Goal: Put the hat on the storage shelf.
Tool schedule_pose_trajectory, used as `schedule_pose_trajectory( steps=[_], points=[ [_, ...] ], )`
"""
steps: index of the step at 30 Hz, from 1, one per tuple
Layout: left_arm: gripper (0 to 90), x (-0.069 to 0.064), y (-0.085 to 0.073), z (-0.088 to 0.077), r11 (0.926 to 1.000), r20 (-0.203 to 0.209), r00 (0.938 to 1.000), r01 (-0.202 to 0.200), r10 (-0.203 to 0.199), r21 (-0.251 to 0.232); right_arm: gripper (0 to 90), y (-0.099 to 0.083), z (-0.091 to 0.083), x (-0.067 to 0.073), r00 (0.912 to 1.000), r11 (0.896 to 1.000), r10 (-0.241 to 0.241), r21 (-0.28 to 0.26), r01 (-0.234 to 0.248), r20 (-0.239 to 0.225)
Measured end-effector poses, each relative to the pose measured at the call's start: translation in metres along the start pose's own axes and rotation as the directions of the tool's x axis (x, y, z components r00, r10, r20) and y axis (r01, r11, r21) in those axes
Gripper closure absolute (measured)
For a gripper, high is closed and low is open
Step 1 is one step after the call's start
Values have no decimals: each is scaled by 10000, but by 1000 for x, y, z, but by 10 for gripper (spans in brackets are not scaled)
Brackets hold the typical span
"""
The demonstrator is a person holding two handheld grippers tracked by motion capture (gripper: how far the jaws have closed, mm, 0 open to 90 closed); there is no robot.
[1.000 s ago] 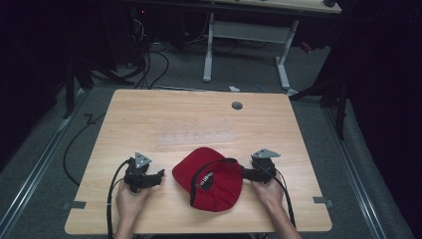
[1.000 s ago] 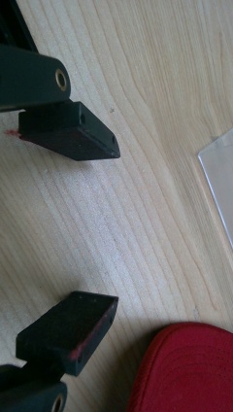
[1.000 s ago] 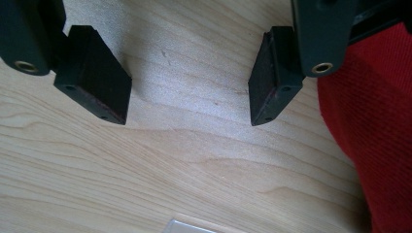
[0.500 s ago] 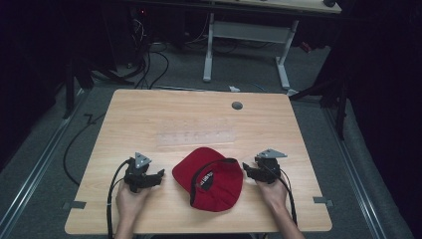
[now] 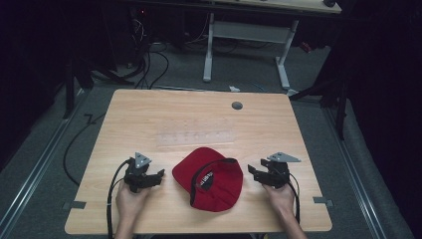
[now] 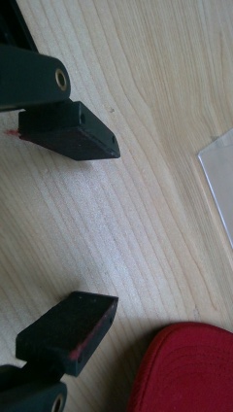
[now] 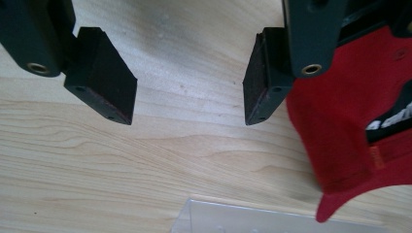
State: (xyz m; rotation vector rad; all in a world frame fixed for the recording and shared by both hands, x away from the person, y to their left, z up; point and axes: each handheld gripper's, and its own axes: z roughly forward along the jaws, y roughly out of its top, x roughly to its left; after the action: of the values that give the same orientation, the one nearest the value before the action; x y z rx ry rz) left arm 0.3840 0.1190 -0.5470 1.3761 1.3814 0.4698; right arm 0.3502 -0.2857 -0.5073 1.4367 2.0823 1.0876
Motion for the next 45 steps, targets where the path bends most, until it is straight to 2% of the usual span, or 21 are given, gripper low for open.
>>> schedule_pose_trajectory(
  steps=[5,9,13,14,15,18,19,23,33,36,45],
  points=[
    [264,0,0,0,10000,5,10000,-11,11,7,365,-4,-10,3,9996,9998,-108,-195,103,-245],
    [264,0,0,0,10000,1,10000,7,-7,-9,355,-5,-17,10,9971,9988,-388,-310,368,-653],
    [264,0,0,0,10000,1,10000,-6,6,7,306,-4,-16,17,9938,9979,-562,-386,527,-955],
    [264,0,0,0,10000,1,10000,-6,6,7,306,-4,-16,17,9938,9979,-562,-386,527,-955],
    [264,0,0,0,10000,2,10000,-3,3,3,296,-3,-15,21,9920,9964,-756,-448,713,-1015],
    [264,0,0,0,10000,2,10000,-4,4,5,296,-1,-14,25,9908,9963,-788,-414,747,-1098],
    [264,0,0,0,10000,3,10000,-2,2,3,295,1,-11,29,9889,9949,-954,-421,911,-1141],
    [263,0,0,0,10000,1,10000,6,-6,-5,295,4,-5,32,9885,9959,-898,-255,873,-1215],
    [263,0,0,0,10000,6,10000,1,-1,-4,332,14,10,41,9830,9937,-1119,-58,1122,-1457],
    [263,0,0,0,10000,9,10000,2,-2,-3,346,15,20,45,9794,9916,-1207,260,1265,-1618],
    [263,0,0,0,10000,0,10000,0,0,0,352,18,36,52,9749,9874,-1330,613,1459,-1784]
  ],
)
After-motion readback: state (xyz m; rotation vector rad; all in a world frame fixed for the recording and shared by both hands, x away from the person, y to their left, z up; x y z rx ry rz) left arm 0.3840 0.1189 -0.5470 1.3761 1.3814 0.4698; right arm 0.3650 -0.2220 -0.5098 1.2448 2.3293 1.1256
